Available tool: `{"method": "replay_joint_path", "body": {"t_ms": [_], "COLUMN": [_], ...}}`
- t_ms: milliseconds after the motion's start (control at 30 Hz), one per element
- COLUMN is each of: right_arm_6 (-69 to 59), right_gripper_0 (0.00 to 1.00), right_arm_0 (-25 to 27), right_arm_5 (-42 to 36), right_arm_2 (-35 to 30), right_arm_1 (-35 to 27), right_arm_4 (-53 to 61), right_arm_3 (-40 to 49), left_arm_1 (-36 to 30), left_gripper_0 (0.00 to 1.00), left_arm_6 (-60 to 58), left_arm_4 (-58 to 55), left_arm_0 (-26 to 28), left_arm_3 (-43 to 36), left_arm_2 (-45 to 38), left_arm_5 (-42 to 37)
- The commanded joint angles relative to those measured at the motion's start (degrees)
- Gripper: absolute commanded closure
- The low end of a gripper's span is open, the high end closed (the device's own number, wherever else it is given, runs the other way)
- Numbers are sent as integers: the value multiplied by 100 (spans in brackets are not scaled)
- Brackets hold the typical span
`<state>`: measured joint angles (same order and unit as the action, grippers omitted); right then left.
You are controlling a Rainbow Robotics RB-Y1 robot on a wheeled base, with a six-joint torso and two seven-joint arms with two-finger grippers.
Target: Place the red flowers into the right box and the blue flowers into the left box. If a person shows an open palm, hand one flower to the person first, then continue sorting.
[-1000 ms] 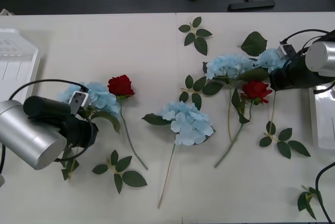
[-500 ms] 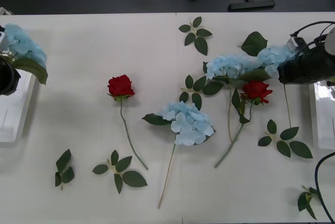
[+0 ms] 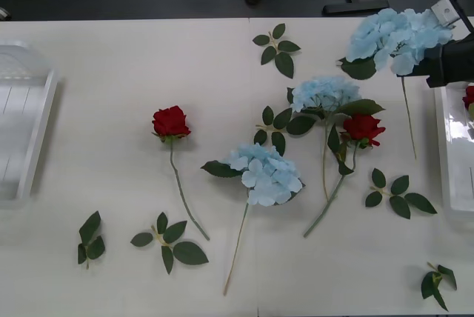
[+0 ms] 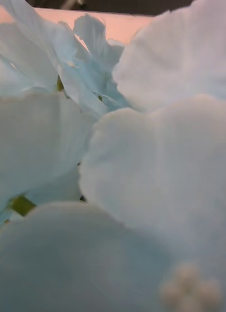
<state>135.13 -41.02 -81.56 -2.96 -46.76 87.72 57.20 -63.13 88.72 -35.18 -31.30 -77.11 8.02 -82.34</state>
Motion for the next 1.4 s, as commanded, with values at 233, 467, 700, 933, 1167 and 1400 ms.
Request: {"method": "replay_joint_path", "body": {"t_ms": [233, 467, 700, 933, 1167, 1400], "right_arm_6": [391, 400, 426, 418, 426, 453], "right_gripper_0": [100, 100, 100, 100, 100, 100], "right_arm_0": [-328, -372, -459, -495, -512, -512], "right_arm_5": [404, 861, 1748, 2487, 2838, 3251], "right_arm_2": [401, 533, 1324, 1711, 1869, 2115], "right_arm_1": [896, 1740, 2329, 2891, 3208, 3217], "right_arm_4": [1784, 1933, 2531, 2557, 2557, 2671], "right_arm_3": [995, 1224, 1294, 1523, 1523, 1584], "left_arm_1": [-323, -314, -314, -314, -323, -323], "left_gripper_0": [100, 49, 0, 0, 0, 0], "left_arm_6": [391, 453, 505, 602, 567, -532], "left_arm_4": [346, 390, 390, 179, -779, -1746], "left_arm_0": [-192, -183, -183, -183, -60, 687], "left_arm_3": [1155, 1383, 1383, 1383, 627, -1298], "left_arm_2": [-90, -2, 51, 42, 24, -222], "left_arm_5": [886, 1167, 1238, 1238, 886, 737]}}
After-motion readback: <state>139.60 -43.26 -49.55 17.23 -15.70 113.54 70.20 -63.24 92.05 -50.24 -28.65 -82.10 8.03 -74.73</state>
